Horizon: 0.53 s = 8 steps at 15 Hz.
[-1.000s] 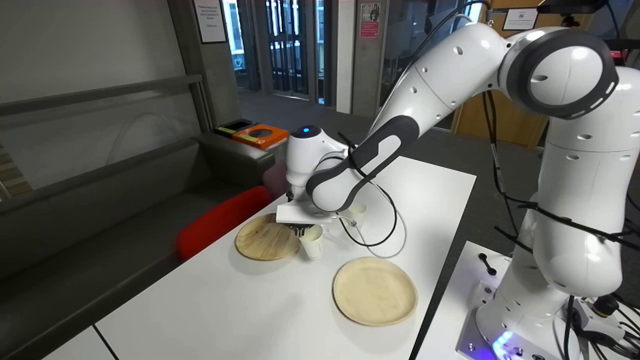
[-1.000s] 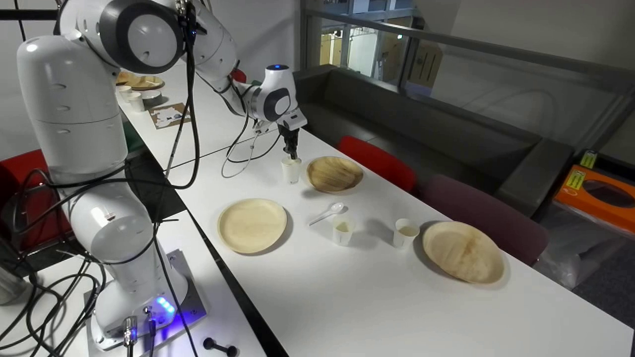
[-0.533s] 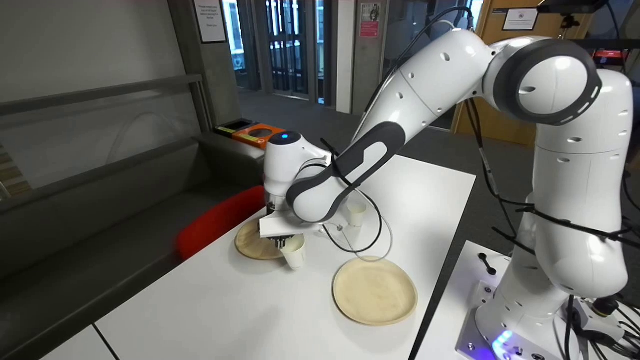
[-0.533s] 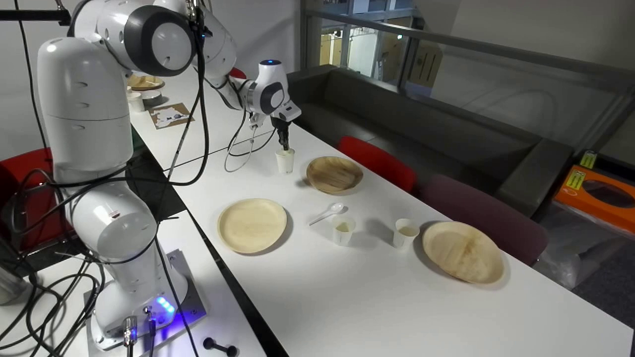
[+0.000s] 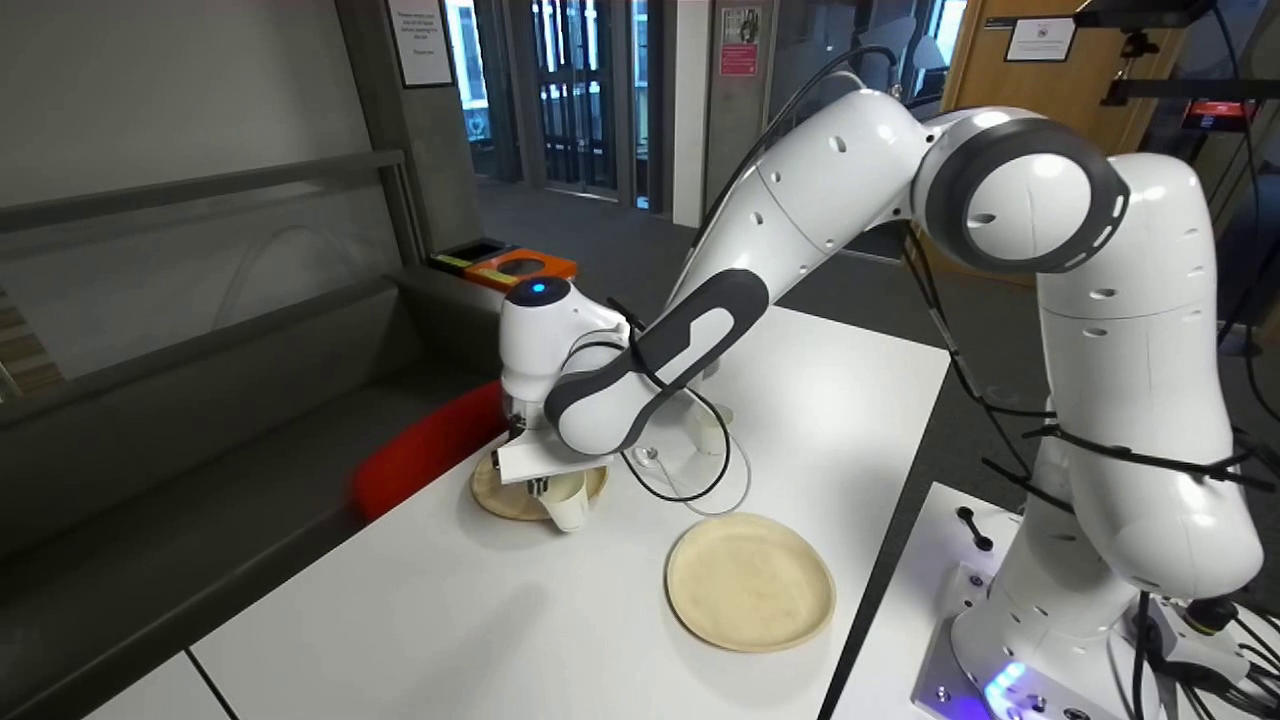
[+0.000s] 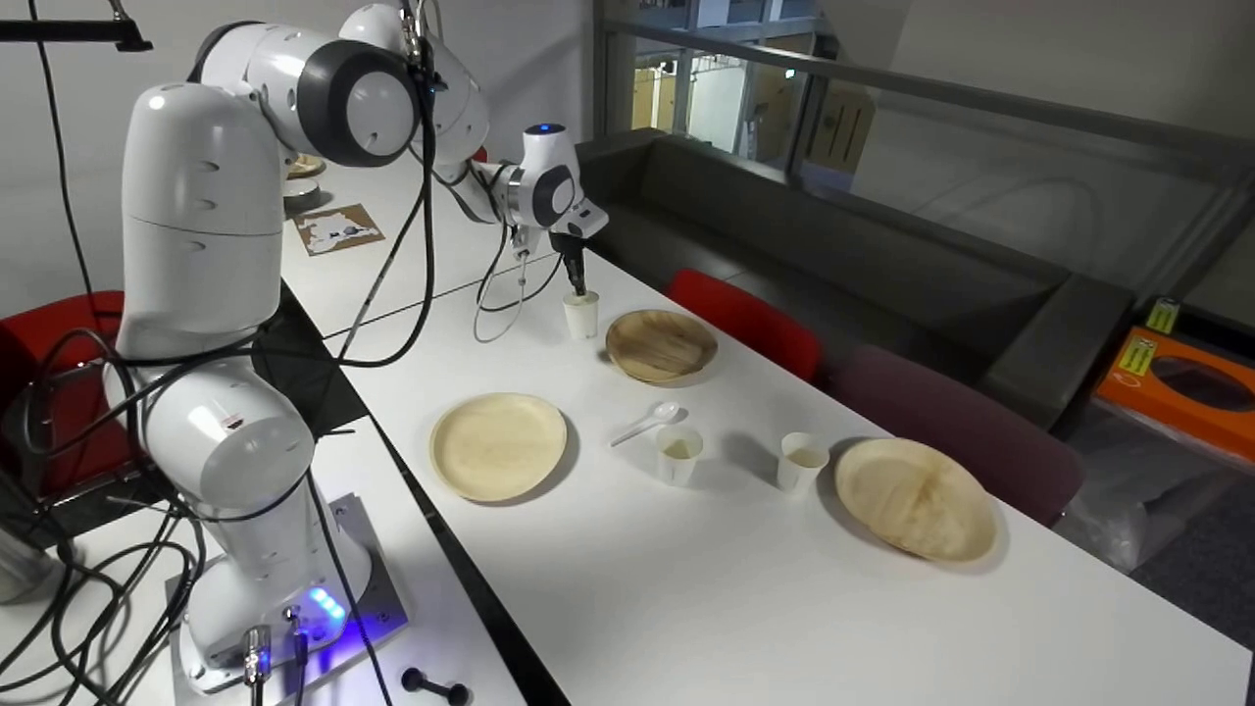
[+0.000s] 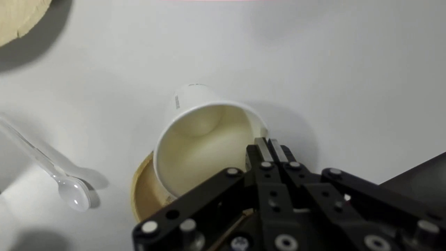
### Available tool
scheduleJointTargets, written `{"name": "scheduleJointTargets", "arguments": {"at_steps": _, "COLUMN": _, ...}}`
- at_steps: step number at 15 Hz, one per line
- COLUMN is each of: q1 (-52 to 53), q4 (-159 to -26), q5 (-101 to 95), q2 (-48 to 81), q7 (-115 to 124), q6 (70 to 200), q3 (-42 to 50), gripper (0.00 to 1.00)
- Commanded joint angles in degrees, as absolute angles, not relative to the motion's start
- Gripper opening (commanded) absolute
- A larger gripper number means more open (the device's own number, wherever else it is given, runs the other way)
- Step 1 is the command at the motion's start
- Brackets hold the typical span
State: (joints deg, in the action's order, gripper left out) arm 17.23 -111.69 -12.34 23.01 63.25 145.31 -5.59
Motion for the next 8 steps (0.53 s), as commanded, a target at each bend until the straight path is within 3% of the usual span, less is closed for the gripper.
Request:
{"name": "scheduleJointTargets", "arguments": {"at_steps": 1, "q1": 18.1, "q4": -106.0, "q5": -11.6, "q2": 26.7, "q7": 59.2, "q6": 142.3, "q3": -4.4, "gripper": 0.01}}
{"name": "scheduleJointTargets", "arguments": {"at_steps": 8, "q1": 18.2, "q4": -101.7, "q5": -6.3, "q2": 30.8, "q7": 52.6, "q6": 138.4, "q3": -6.5, "gripper": 0.01}}
